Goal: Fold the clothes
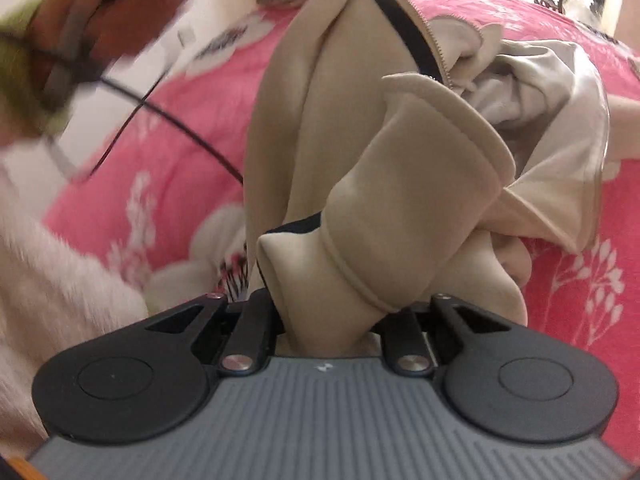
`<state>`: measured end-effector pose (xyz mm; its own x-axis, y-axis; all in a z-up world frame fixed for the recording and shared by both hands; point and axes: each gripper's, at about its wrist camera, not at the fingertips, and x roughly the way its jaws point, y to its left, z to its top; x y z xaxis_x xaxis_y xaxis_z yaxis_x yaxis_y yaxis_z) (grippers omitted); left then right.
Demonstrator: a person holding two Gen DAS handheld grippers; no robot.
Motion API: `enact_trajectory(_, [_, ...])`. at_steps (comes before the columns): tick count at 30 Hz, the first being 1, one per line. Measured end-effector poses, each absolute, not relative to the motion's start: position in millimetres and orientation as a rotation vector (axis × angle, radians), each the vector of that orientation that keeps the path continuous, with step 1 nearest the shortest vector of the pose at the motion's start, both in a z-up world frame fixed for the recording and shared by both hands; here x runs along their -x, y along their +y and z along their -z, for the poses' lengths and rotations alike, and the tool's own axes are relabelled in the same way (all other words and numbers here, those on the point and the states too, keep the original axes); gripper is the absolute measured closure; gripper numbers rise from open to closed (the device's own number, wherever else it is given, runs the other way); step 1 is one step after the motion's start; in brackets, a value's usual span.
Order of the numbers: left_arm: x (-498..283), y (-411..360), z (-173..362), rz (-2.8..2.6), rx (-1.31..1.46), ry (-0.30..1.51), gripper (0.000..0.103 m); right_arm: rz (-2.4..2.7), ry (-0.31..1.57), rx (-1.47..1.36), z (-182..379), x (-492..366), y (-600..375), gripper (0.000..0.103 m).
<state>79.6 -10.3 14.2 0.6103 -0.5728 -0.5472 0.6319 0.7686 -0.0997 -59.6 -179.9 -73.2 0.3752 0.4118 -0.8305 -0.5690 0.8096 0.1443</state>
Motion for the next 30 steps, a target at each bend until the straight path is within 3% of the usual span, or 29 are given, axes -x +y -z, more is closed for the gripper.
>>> enact_trajectory(4, [-112, -72, 10, 0.721, -0.252, 0.673, 0.004, -0.584, 0.992, 0.155, 65, 62, -189, 0.079])
enact_trajectory(7, [-132, -96, 36, 0.693, -0.368, 0.791, 0.016, -0.575, 0.997, -0.134, 60, 55, -240, 0.069])
enact_trajectory(9, [-136, -86, 50, 0.679, -0.384, 0.861, 0.016, -0.564, 0.994, -0.326, 57, 50, -273, 0.050])
enact_trajectory(11, [-128, -61, 56, 0.688, -0.364, 0.887, 0.016, -0.551, 0.985, -0.518, 53, 46, -307, 0.020])
enact_trajectory(16, [-104, -11, 66, 0.682, -0.266, 0.990, 0.015, -0.468, 0.976, -0.943, 62, 26, -374, 0.013])
enact_trajectory(25, [-68, 21, 92, 0.661, -0.240, 1.136, 0.015, -0.161, 1.099, -1.319, 160, -56, -390, 0.014])
enact_trajectory(27, [-52, 21, 98, 0.671, -0.314, 1.140, 0.015, -0.187, 1.063, -1.291, 159, -66, -380, 0.029])
enact_trajectory(28, [-45, 20, 100, 0.672, -0.344, 1.134, 0.015, -0.204, 1.034, -1.277, 155, -70, -378, 0.055])
enact_trajectory(30, [-35, 19, 106, 0.667, -0.378, 1.119, 0.015, -0.215, 0.988, -1.259, 146, -81, -377, 0.071])
